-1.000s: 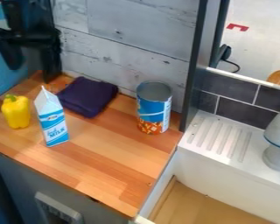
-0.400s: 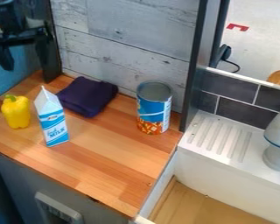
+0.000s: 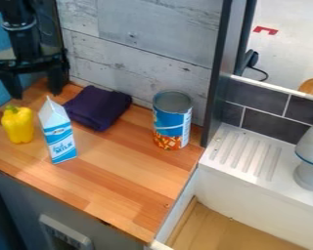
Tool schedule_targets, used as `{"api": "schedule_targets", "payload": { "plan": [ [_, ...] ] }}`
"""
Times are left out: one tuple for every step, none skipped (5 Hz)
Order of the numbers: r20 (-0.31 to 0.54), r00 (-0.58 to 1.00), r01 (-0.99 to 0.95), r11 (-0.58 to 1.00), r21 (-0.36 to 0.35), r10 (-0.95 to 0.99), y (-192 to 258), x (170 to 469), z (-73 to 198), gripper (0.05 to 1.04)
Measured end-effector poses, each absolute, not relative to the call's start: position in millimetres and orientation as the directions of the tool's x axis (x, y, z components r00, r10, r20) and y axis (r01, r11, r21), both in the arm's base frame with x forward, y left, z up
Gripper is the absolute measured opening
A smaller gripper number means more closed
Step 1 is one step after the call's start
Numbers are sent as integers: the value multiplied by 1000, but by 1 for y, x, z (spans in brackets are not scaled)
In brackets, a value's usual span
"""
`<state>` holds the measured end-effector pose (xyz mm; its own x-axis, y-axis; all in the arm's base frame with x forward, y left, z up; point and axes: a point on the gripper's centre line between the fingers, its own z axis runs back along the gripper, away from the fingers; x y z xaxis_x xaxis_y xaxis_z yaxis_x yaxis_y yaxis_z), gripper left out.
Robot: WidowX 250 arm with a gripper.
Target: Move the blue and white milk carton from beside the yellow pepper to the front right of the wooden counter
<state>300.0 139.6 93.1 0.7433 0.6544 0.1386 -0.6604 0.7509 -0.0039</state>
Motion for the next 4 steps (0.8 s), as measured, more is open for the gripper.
{"api": "schedule_targets", "payload": {
  "plan": [
    [124, 738, -668, 744, -1, 663, 138, 301, 87, 1001],
    [114, 730, -678, 735, 1, 674, 138, 300, 79, 1001],
    [107, 722, -688, 725, 11, 684, 139, 299, 69, 1001],
    [97, 718, -694, 720, 21, 689, 139, 300, 59, 1001]
  ]
}}
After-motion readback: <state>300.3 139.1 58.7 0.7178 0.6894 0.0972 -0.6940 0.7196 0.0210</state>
